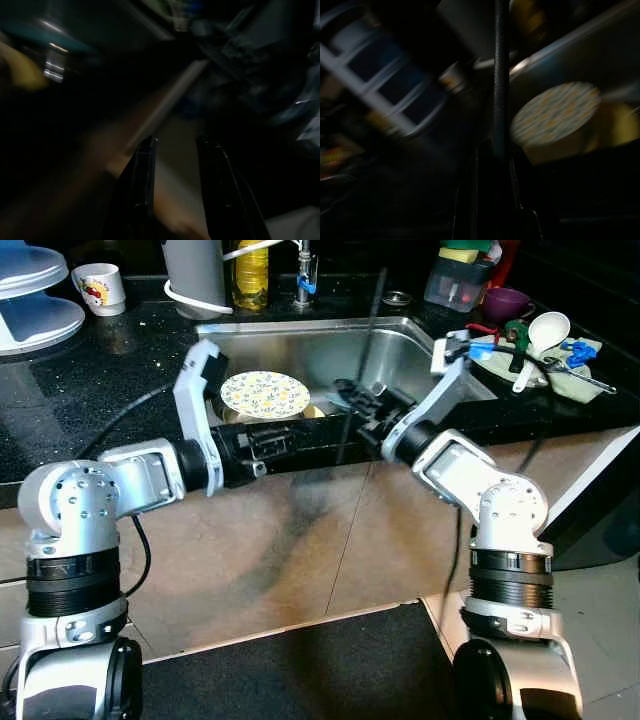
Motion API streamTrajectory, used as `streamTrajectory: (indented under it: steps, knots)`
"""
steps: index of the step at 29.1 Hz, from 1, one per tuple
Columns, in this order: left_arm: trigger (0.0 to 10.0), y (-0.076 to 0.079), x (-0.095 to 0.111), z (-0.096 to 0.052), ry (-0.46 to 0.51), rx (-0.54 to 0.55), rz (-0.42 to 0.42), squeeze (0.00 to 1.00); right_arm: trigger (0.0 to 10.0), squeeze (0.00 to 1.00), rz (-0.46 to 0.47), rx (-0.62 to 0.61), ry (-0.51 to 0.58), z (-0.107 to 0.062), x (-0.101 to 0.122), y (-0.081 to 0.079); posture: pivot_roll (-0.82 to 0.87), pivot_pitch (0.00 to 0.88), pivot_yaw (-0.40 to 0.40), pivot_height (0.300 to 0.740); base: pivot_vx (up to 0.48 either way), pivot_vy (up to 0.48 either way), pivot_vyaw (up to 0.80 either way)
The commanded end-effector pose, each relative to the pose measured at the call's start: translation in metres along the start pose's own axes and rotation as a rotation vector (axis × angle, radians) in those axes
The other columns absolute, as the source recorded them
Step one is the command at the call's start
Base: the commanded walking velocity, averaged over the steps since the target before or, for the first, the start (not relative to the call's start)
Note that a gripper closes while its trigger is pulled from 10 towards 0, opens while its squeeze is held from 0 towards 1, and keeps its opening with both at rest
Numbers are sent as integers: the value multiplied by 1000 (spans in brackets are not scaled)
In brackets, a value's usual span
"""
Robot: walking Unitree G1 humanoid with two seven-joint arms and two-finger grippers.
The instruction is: Kitchen organization
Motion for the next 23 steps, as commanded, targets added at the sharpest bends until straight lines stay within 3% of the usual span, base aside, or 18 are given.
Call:
streamTrajectory:
  steps: [1, 3, 4, 5, 6, 7, 9, 11, 14, 17, 23]
  knots:
    - [10000, -9, 4, -2, 44, 92, 103, 0, 0, 0, -80, -56, 45, -3, 4, 8, -60, 172, -59, 740, 0, 0, 0]
    - [10000, -20, 12, -1, 110, 223, 212, 0, 0, 0, -152, -75, 90, -3, 11, 9, -60, 172, -59, 740, 0, 0, 0]
    - [10000, -27, 16, 0, 148, 291, 234, 0, 1569, 0, -173, -75, 122, -2, 16, 7, -60, 172, -59, 740, 0, 0, 0]
    - [10000, -27, 16, 0, 148, 291, 234, 0, 1569, 0, -173, -75, 122, -2, 16, 7, -60, 172, -59, 740, 0, 0, 0]
    - [10000, -35, 21, 0, 225, 396, 276, 0, 10000, 0, -255, -69, 167, -1, 23, 1, -64, 170, -60, 740, 0, 0, 0]
    - [10000, -35, 21, 0, 225, 396, 276, 0, 10000, 0, -255, -69, 167, -1, 23, 1, -64, 170, -60, 740, 0, 0, 0]
    - [10000, -38, 22, 0, 254, 484, 416, 0, 10000, 0, -364, -40, 162, 0, 21, -6, -67, 174, -65, 740, 0, 0, 0]
    - [10000, -38, 21, 1, 254, 525, 487, 0, 10000, 0, -444, -23, 151, 1, 17, -8, -64, 177, -69, 740, 0, 0, 0]
    - [10000, -42, 21, -1, 276, 568, 444, 0, 10000, 0, -493, -26, 139, 1, 11, -8, -66, 180, -72, 740, 0, 0, 0]
    - [10000, -46, 29, -6, 351, 651, 525, 0, 10000, 0, -532, -24, 136, 1, 6, -7, -65, 183, -73, 740, 0, 0, 0]
    - [10000, -44, 34, -7, 454, 680, 555, 0, 10000, 0, -525, -47, 157, 0, 4, -3, -65, 184, -73, 740, 0, 0, 0]
Point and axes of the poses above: a point about 5 cm out from each wrist's last joint towards the gripper, its own z axis pointing out of the wrist towards the gripper, its own x axis along the axis of the wrist's last joint, y = z × x, the point moved 2 cm from there along z, pointing out of the wrist towards the gripper, and after that the axes turned 15 degrees about -z, right-handed, at the moved point
